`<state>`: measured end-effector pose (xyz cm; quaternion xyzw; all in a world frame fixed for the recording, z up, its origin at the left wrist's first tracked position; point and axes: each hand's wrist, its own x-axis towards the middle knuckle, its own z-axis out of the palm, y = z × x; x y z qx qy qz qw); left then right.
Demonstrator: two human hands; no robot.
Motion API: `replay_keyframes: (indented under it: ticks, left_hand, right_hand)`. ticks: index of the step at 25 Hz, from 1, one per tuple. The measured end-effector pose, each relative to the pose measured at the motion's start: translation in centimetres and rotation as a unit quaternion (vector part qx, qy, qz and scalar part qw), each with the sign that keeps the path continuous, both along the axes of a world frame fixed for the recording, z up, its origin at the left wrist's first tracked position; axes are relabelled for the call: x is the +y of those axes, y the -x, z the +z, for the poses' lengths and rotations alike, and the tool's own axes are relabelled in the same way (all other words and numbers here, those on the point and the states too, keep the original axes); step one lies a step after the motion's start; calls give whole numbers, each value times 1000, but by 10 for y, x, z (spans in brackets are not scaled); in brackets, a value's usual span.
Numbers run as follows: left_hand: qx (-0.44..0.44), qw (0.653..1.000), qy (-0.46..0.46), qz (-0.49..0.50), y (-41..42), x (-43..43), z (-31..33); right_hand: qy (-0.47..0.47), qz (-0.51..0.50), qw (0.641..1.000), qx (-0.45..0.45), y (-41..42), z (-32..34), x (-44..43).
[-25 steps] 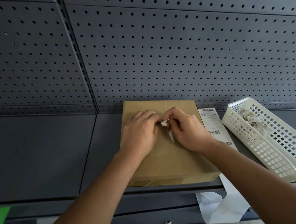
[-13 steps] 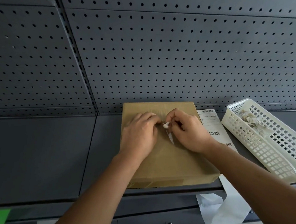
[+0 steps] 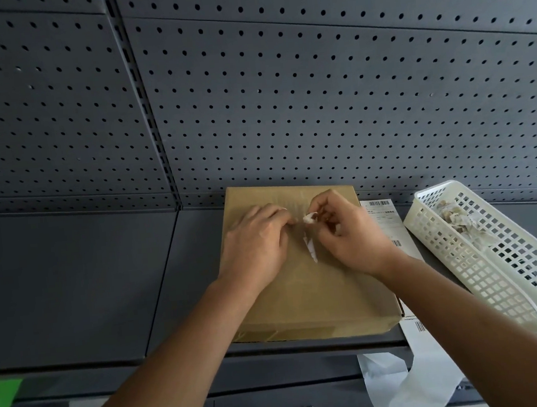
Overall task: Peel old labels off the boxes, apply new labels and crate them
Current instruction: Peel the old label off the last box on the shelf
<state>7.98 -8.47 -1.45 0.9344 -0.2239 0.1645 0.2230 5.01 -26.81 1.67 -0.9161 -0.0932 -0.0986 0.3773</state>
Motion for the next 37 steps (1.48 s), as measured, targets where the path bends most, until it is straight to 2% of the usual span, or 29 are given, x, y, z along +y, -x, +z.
replay_keyframes:
  ticks: [3, 8, 11, 14, 17, 20, 31, 37]
  left_hand:
    - [8, 1000, -2, -7, 0, 0, 1]
    - [17, 1000, -26, -1, 1, 0, 4]
    - [21, 999, -27, 2, 1, 0, 5]
    - [15, 1000, -22, 2, 3, -1, 6]
    - [15, 1000, -10, 3, 3, 0, 5]
    - [18, 1000, -2, 4, 3, 1, 4]
    - [2, 1000, -7, 3, 2, 0, 4]
    - [0, 1000, 6, 0, 1, -2, 3]
  right_hand:
    - [78, 39, 996, 15, 3, 5, 0]
    - [220, 78, 972, -27, -5, 6, 9]
    - [258, 92, 961, -30, -10, 9, 12]
    - [209, 93, 973, -9, -5, 9, 9]
    - [132, 50, 990, 32, 3, 12, -1]
    - [76, 22, 996, 34, 11, 20, -11]
    - [51, 42, 998, 21, 13, 6, -2]
    - [4, 1, 1000, 22, 12, -5, -6]
